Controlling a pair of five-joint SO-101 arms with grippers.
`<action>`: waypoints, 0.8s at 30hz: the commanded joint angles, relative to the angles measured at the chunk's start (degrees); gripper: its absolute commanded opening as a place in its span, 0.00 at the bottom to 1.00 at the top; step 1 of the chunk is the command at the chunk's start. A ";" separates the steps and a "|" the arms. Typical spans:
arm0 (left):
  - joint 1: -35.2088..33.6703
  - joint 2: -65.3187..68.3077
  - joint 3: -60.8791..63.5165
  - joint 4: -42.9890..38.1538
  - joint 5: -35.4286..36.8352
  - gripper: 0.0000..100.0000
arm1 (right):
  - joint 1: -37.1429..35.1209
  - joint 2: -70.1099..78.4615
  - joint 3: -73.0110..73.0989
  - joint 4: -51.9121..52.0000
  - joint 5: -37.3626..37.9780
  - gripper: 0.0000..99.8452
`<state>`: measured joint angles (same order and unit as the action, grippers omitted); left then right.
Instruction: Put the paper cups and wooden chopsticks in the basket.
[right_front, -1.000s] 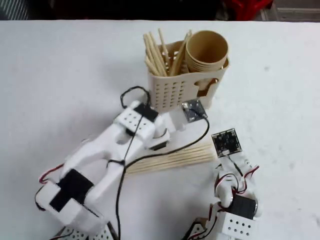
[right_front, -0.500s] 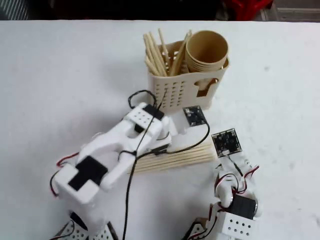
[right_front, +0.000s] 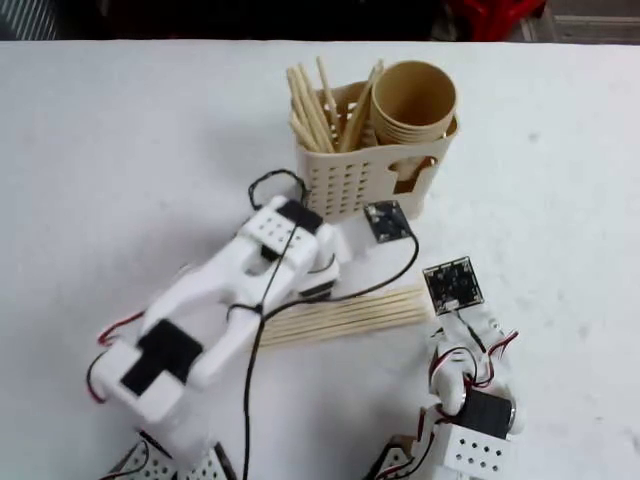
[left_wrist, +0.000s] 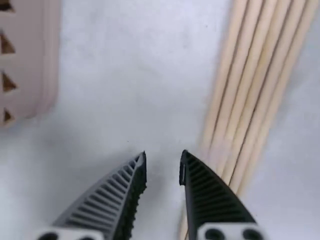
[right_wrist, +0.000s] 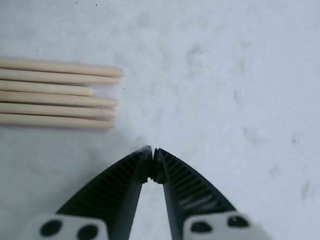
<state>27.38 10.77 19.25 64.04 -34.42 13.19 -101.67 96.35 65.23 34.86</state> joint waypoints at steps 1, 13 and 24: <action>3.47 -9.45 7.30 -3.87 -0.44 0.13 | 0.22 0.31 0.53 -0.57 -0.09 0.02; 4.79 1.63 2.37 -3.96 2.73 0.13 | 0.22 0.31 0.53 -0.57 -0.09 0.02; -2.68 4.88 -8.62 -0.79 2.73 0.12 | 0.22 0.31 0.53 -0.57 -0.09 0.02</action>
<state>26.59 15.87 14.86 62.73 -32.22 13.19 -101.67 96.35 65.23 34.86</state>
